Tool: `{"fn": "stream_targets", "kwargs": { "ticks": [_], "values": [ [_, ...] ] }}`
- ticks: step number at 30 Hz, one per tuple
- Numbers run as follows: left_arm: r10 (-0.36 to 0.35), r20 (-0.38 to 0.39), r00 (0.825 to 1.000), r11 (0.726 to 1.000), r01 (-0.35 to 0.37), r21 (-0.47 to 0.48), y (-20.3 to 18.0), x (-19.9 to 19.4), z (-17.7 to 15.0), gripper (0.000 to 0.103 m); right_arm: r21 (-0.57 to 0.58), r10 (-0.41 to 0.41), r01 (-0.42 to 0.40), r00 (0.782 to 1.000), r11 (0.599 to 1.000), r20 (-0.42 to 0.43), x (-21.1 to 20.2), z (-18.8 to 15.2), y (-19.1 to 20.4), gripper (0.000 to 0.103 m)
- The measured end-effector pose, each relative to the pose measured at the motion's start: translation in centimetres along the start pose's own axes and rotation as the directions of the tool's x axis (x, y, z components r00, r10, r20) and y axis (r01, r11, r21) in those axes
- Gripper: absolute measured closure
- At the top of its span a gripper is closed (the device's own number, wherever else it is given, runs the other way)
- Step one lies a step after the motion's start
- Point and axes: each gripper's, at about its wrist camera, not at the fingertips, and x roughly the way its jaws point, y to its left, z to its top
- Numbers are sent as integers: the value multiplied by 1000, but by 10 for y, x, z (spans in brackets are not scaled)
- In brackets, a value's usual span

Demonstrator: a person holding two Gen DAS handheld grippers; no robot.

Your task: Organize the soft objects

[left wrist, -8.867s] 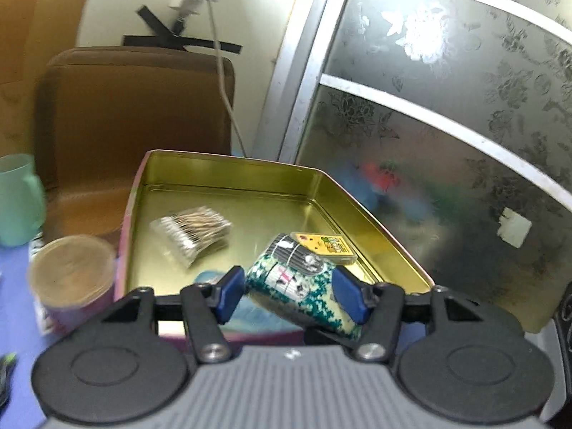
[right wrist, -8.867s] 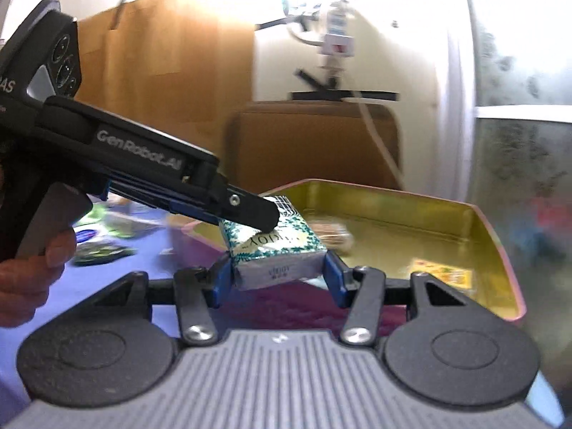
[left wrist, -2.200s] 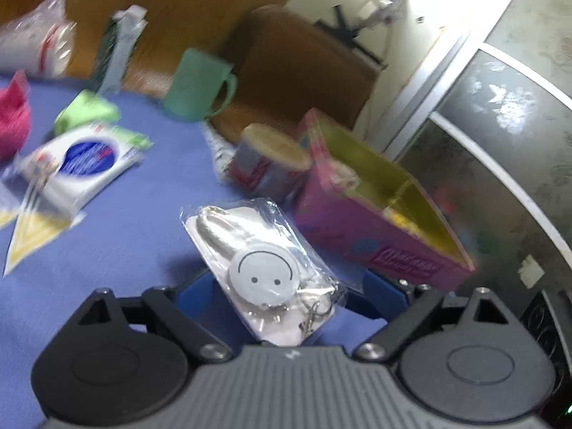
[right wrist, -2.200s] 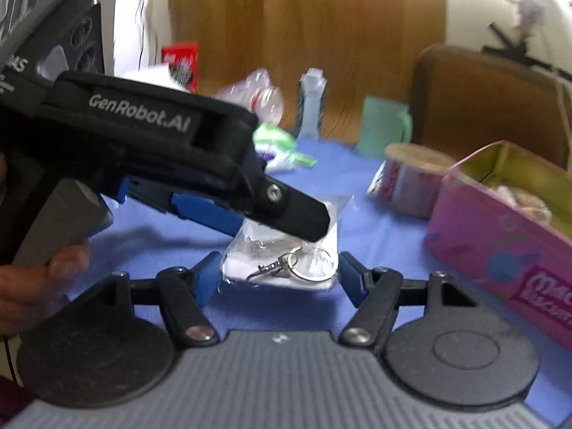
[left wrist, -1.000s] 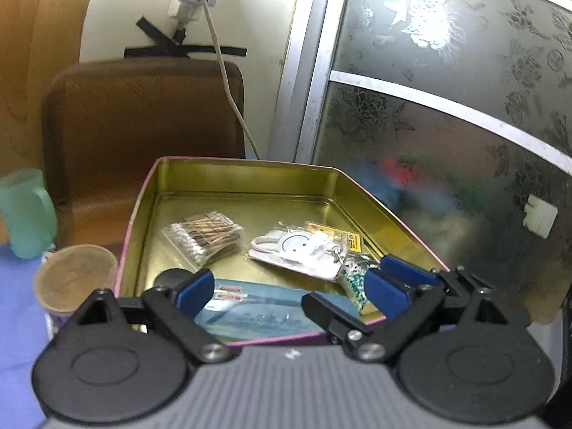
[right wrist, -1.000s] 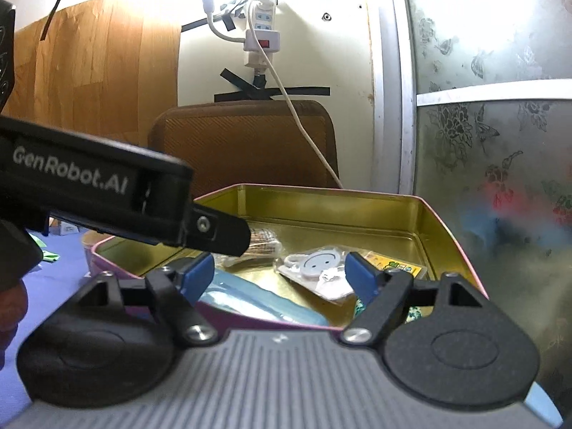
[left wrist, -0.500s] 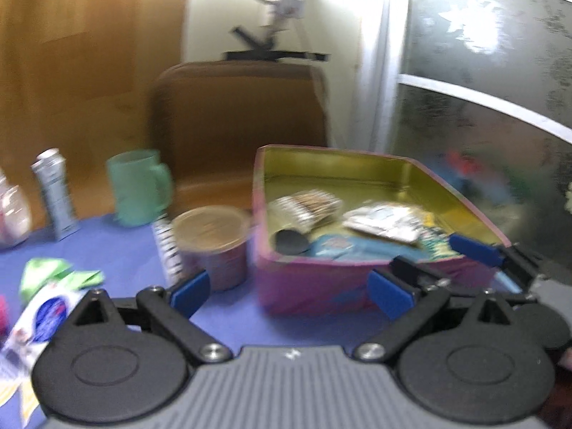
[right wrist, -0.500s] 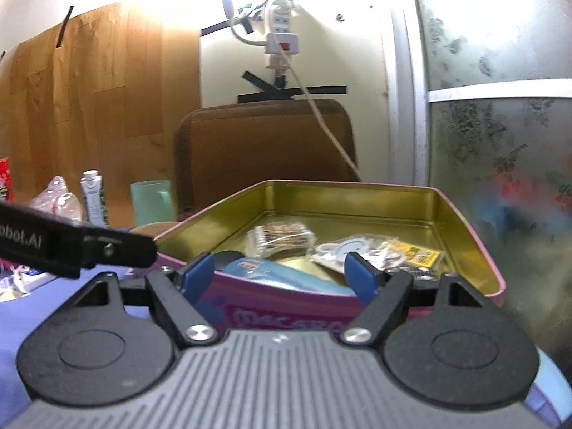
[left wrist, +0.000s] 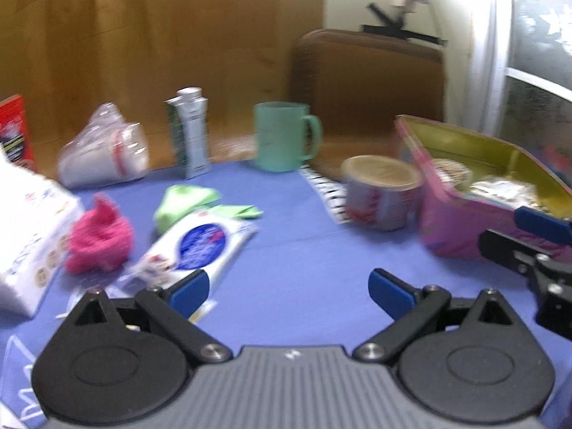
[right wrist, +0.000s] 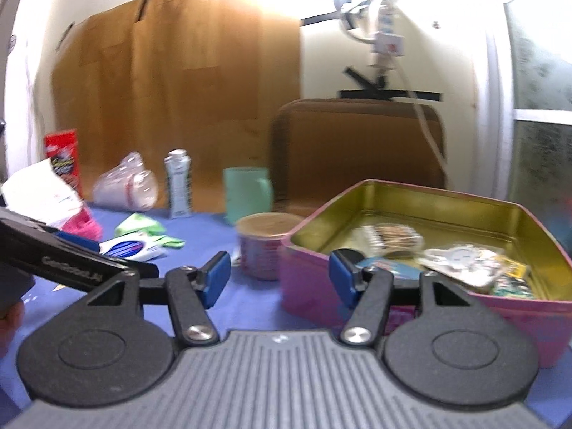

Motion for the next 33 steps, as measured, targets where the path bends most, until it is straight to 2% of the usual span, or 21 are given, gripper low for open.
{"fn": "stream_targets", "kwargs": {
  "ticks": [7, 15, 22, 28, 31, 33],
  "values": [
    [106, -9, 994, 994, -106, -35, 44, 4, -14, 4, -40, 91, -94, 994, 995, -61, 15, -1, 32, 40],
    [172, -16, 985, 983, -173, -65, 78, 10, -24, 3, -77, 140, -149, 984, 986, -110, 27, -5, 58, 40],
    [190, -13, 982, 978, -190, -90, 98, 12, -25, 3, -81, 163, -175, 977, 981, -141, 37, -4, 74, 39],
    [237, 11, 971, 967, -235, -92, 116, 10, -25, 3, -78, 182, -197, 969, 977, -166, 47, -4, 85, 39],
    [250, 21, 968, 961, -245, -131, 130, 8, -25, 3, -89, 195, -213, 964, 973, -180, 52, -4, 91, 39],
    [224, 27, 974, 960, -215, -181, 139, 5, -26, 3, -95, 206, -226, 961, 970, -187, 57, -3, 96, 39]
  ]
}}
